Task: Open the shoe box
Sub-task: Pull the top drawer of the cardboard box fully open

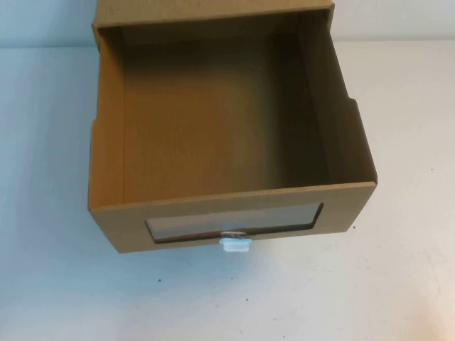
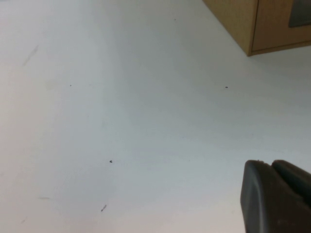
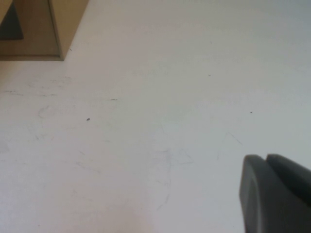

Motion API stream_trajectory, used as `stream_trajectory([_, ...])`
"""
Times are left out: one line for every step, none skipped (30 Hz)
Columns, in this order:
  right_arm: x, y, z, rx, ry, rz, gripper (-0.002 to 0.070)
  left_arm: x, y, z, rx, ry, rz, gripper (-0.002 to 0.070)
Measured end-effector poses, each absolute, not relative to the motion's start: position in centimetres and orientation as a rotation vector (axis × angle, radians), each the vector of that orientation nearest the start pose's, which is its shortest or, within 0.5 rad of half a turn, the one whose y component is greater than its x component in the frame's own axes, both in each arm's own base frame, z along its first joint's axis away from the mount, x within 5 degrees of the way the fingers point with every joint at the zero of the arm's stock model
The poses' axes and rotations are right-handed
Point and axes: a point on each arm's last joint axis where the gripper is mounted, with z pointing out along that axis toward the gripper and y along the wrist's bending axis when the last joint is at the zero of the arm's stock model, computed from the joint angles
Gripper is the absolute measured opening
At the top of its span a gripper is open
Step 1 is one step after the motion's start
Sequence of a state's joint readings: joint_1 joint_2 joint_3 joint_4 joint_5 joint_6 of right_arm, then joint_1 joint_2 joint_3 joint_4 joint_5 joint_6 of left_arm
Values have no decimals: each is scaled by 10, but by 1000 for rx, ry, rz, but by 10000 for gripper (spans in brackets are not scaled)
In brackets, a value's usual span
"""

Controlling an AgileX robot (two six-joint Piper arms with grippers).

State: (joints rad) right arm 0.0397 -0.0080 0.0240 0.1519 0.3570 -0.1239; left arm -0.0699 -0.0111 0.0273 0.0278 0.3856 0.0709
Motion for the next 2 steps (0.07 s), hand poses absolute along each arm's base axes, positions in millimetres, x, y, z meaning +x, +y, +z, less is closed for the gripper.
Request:
stream_trajectory([53, 7, 174, -56, 1852, 90, -13, 52, -3, 170, 150, 1879, 28, -5])
stream_trajectory([53, 7, 174, -56, 1852, 90, -13, 52, -3, 170, 150, 1879, 28, -5])
